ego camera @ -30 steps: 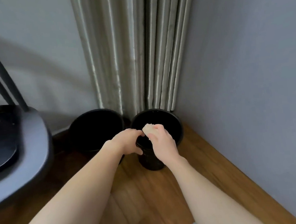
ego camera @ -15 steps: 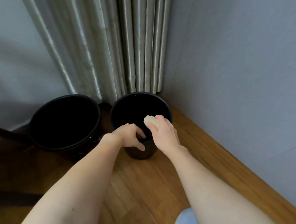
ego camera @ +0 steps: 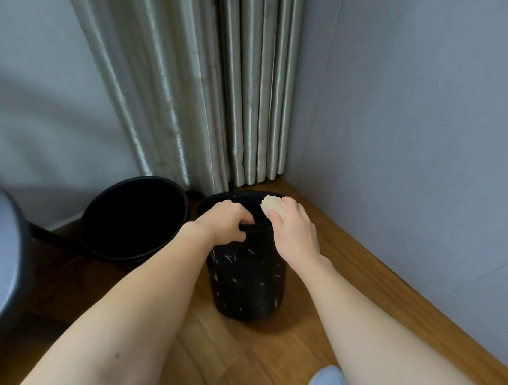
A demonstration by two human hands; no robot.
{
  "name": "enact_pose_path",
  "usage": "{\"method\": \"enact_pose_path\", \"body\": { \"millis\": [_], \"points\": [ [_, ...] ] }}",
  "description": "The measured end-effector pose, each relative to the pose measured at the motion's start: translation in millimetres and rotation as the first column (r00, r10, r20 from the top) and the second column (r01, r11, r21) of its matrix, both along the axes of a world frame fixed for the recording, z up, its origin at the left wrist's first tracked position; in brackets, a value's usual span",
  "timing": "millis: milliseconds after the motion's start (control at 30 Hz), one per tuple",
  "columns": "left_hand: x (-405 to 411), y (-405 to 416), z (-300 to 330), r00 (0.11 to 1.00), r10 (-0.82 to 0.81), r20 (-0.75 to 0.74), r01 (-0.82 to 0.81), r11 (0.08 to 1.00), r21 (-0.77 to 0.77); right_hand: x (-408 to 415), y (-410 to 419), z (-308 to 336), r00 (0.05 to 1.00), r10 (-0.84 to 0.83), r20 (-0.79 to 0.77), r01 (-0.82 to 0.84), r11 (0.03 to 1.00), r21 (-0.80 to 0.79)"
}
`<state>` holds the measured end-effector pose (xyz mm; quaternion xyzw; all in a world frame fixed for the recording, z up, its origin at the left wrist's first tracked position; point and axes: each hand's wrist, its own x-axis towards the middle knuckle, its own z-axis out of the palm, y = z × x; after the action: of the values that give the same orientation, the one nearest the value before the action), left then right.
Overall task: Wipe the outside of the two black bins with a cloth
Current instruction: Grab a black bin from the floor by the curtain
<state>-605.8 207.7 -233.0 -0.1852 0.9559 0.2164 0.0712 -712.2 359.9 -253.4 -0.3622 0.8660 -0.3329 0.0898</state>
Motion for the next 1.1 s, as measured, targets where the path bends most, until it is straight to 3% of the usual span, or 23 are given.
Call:
{"method": "enact_pose_path", "body": {
  "millis": [167,400,700,933,1100],
  "points": [
    [23,7,49,0.998,0.029,-0.058,-0.028,0.999,0.017,11,10,37,0.999,0.013,-0.036,-0.017,0.991,-0.132],
    [77,20,156,0.952,0.157,-0.261,-0.150,0.987,0.050,42,19,129,0.992,0.036,-0.119,-0.075,0.937,-0.341],
    [188,58,300,0.855,0.247,-0.456,-0.273,0.962,0.009,124,32,257,0.984,0.069,-0.163,-0.160,0.741,-0.652],
    [290,88,385,0.803,0.282,-0.525,-0.328,0.945,0.007,203,36,330,0.954,0.140,-0.265,-0.294,0.610,-0.736],
    [351,94,416,0.779,0.341,-0.526,-0.405,0.914,-0.007,255,25,352,0.926,0.227,-0.302,-0.378,0.570,-0.729]
  ]
}}
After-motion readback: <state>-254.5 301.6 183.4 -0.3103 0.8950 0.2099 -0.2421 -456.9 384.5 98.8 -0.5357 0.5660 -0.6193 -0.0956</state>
